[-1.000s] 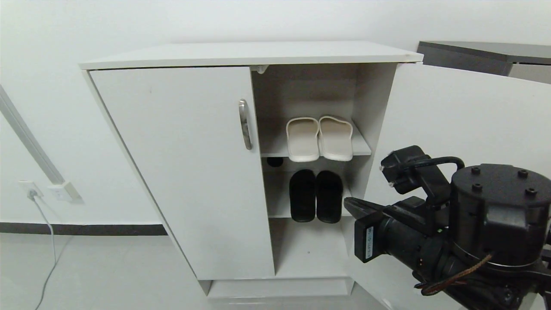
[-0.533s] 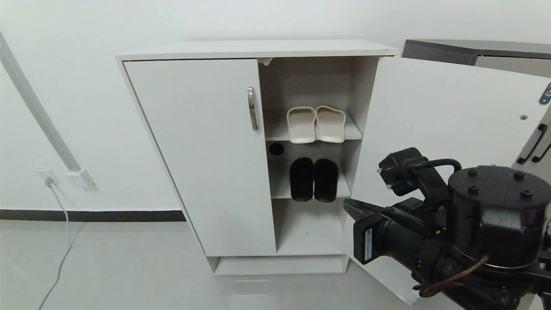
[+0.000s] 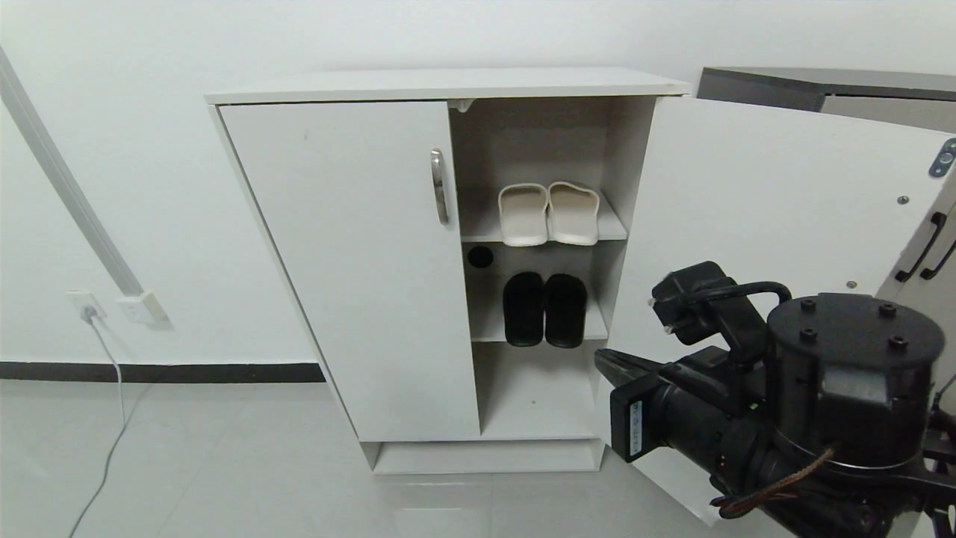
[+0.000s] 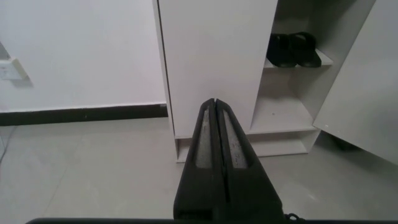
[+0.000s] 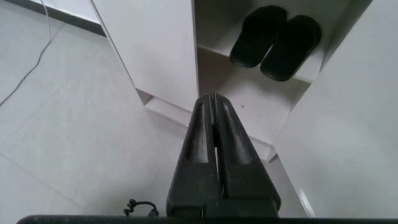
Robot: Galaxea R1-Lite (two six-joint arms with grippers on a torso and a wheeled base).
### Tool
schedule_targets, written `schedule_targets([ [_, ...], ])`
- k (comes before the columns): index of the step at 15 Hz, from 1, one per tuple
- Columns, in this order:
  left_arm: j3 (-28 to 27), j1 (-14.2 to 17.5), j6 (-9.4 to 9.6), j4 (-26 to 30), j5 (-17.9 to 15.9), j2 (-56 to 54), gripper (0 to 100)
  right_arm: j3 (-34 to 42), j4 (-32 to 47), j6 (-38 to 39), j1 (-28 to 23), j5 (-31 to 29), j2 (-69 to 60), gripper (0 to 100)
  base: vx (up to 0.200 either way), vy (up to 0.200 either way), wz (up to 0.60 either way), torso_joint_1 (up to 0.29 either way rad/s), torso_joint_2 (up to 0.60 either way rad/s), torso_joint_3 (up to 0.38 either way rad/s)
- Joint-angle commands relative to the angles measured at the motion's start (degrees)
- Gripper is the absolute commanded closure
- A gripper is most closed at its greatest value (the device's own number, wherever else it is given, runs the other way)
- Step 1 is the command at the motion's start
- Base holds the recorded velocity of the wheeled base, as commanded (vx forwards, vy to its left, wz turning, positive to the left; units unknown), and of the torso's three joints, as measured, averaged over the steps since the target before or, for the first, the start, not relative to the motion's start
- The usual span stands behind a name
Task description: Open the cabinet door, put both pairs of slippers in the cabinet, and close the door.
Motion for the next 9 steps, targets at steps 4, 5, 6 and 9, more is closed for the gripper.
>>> schedule_targets([
  [4,0.05,0.04,0.01,0.00,0.01,0.07,100,0.10,-0.02,0.02,0.07,0.01,0.61,100,0.000,0.000,0.00,0.000,0.00,0.000],
  [5,-0.04,0.04,-0.08,0.00,0.01,0.07,100,0.10,-0.02,0.02,-0.02,0.01,0.69,100,0.000,0.000,0.00,0.000,0.00,0.000],
  [6,0.05,0.04,-0.16,0.00,0.01,0.07,100,0.10,-0.02,0.02,-0.10,0.01,0.78,100,0.000,0.000,0.00,0.000,0.00,0.000],
  [9,-0.04,0.04,-0.08,0.00,0.01,0.07,100,-0.08,-0.02,0.02,-0.81,0.10,0.52,100,0.000,0.000,0.00,0.000,0.00,0.000],
])
